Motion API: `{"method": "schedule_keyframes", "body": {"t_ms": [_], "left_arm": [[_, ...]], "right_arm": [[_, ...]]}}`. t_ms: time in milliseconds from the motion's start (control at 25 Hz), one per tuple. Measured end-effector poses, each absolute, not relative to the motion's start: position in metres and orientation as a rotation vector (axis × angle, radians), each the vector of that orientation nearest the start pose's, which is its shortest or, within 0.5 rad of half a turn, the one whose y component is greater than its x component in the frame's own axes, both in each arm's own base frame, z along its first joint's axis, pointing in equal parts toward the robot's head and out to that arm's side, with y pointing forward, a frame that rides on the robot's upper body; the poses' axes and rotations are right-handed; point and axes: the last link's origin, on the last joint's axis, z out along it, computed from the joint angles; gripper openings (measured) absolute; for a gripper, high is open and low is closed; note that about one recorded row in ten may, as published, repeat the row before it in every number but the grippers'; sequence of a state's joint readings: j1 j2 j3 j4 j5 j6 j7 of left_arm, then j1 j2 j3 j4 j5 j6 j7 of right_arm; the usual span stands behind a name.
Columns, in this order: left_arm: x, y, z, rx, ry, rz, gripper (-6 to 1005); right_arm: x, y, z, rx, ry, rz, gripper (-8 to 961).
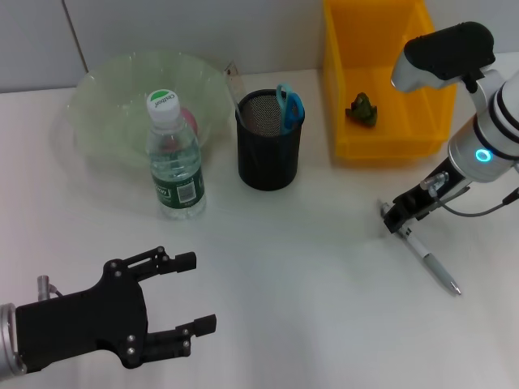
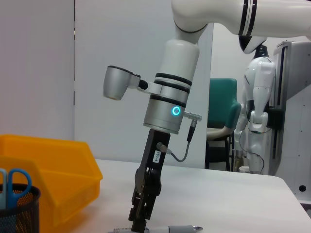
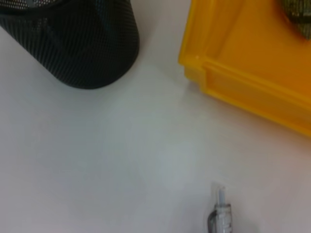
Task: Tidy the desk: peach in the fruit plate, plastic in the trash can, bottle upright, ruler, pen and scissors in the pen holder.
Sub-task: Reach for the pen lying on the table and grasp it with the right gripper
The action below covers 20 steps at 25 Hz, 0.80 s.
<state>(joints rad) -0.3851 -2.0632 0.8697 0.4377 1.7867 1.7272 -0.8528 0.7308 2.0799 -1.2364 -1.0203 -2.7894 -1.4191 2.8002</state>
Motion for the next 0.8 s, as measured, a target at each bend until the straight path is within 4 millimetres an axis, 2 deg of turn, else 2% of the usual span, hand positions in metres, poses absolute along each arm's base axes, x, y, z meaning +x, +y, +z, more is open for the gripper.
{"method": "schedule_keyframes", "body": {"t_ms": [680, 800], "left_arm": [[-0.2779, 0.2522, -0.0310, -2.786, -0.199, -0.966, 799], [-0.2779, 0.2522, -0.0310, -2.786, -0.199, -0.966, 799]], "right_arm": [[0.2276, 0.3883, -0.0068, -2.234, 1.343, -0.541, 377], [0.2271, 0.3887, -0.0066, -2.235, 1.340, -0.543, 270]]}}
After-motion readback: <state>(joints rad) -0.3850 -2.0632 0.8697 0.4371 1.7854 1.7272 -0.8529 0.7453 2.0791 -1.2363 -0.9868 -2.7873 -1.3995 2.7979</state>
